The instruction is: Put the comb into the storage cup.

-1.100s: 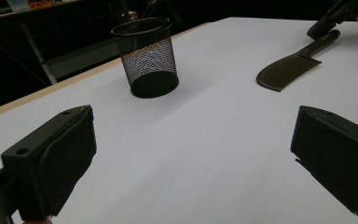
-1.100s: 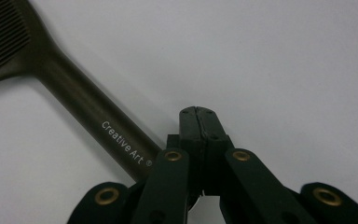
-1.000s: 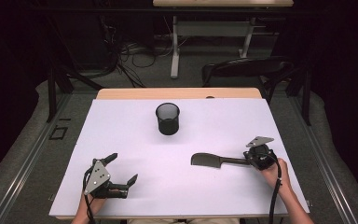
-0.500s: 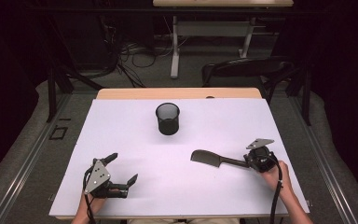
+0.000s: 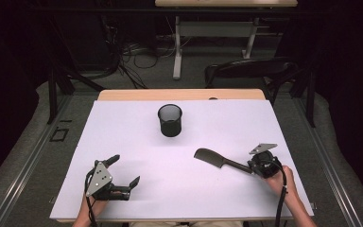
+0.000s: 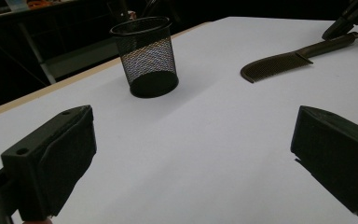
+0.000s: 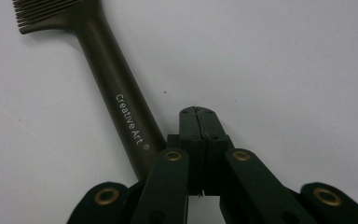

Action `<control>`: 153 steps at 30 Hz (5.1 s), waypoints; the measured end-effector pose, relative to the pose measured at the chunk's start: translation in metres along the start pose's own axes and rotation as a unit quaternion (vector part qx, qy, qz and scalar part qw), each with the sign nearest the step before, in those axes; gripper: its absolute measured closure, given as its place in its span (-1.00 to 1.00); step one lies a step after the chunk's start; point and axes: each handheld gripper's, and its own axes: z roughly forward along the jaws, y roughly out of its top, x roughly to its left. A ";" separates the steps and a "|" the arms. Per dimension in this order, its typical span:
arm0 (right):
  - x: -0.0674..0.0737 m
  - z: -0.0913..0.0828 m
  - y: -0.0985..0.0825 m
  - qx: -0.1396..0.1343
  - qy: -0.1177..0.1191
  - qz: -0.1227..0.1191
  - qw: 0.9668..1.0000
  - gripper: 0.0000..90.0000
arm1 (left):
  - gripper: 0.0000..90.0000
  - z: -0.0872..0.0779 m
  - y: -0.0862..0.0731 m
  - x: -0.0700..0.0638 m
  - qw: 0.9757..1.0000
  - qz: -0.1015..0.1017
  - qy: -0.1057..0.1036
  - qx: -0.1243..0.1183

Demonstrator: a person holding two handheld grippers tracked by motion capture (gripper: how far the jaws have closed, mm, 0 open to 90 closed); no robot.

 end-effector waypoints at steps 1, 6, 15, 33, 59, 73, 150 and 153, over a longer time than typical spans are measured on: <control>0.000 0.000 0.000 0.001 0.001 -0.001 1.000 1.00 | -1.00 0.000 0.000 0.000 1.000 0.000 -0.001 -0.001; 0.002 -0.001 0.001 0.006 0.006 0.001 1.000 1.00 | -1.00 0.000 0.000 0.000 1.000 0.000 0.000 -0.001; 0.005 -0.004 0.003 0.017 0.016 -0.002 1.000 1.00 | -1.00 -0.001 0.000 0.000 1.000 0.001 0.000 -0.001; 0.009 -0.007 0.006 0.022 0.031 -0.013 0.999 1.00 | -1.00 0.000 0.000 -0.001 1.000 0.003 -0.002 0.001; 0.009 -0.012 0.009 0.014 0.034 -0.013 0.999 0.52 | -1.00 0.000 0.001 -0.001 1.000 0.004 -0.004 0.001; -0.002 -0.020 0.010 -0.003 0.016 0.020 1.000 -0.10 | -1.00 0.001 0.000 -0.001 1.000 0.003 -0.004 0.001; 0.039 -0.013 0.058 0.057 0.063 -0.065 0.994 -0.72 | -1.00 0.001 0.001 -0.002 1.000 0.004 -0.006 0.002; 0.040 -0.010 0.061 0.063 0.059 -0.064 0.994 -0.60 | -1.00 0.001 0.001 -0.002 1.000 0.004 -0.006 0.002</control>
